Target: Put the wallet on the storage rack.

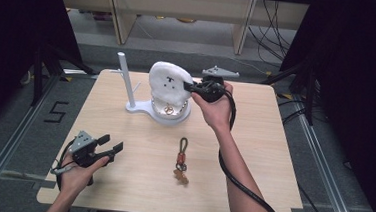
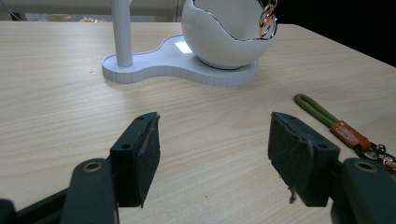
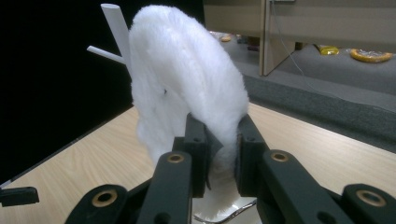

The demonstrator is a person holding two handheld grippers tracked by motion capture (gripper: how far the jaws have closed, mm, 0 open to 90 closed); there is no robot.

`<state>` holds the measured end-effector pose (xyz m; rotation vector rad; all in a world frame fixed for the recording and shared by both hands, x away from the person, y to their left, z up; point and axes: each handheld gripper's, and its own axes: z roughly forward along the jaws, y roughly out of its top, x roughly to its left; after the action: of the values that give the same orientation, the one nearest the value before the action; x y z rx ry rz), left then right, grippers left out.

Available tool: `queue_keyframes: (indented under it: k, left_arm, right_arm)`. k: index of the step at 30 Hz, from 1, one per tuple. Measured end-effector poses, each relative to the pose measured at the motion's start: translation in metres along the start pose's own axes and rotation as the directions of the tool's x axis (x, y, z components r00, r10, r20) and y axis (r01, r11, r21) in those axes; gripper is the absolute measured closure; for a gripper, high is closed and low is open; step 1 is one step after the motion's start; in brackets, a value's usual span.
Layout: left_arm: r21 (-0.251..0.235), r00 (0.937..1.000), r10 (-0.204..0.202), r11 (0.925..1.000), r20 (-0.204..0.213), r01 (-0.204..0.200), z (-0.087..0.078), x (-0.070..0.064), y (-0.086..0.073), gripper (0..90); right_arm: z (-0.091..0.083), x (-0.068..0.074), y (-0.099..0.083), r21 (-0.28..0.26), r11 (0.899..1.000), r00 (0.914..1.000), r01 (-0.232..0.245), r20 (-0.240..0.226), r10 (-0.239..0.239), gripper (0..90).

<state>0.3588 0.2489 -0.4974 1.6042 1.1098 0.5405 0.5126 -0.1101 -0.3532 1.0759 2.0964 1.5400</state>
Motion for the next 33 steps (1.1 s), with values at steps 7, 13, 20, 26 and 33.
queue_keyframes:
  k: [7,13,20,26,33]
  left_arm:
    - [0.002,1.0000,0.001,1.0000,0.000,-0.001,0.001,0.000,-0.001,33.7]
    - [0.001,1.0000,0.001,1.0000,-0.001,-0.001,0.001,0.001,-0.001,33.7]
    - [0.004,1.0000,-0.004,1.0000,0.001,0.004,0.002,0.001,-0.003,33.7]
    - [-0.007,1.0000,-0.003,1.0000,0.001,0.003,0.003,0.000,-0.004,34.2]
    - [0.001,1.0000,-0.005,1.0000,-0.006,0.006,0.003,0.000,-0.005,34.2]
  right_arm:
    - [0.007,-0.004,0.002,-0.002,1.000,1.0000,0.003,0.008,-0.003,79.4]
    - [0.010,-0.004,0.002,0.002,1.000,0.9998,-0.013,0.011,0.013,79.3]
    - [0.014,-0.007,-0.001,0.004,1.000,0.9996,-0.012,0.025,0.012,79.2]
    - [0.017,-0.007,-0.001,0.003,1.000,0.9996,-0.007,0.028,0.007,79.2]
    - [0.021,-0.010,-0.004,0.012,1.000,0.9993,-0.001,0.037,0.001,79.1]
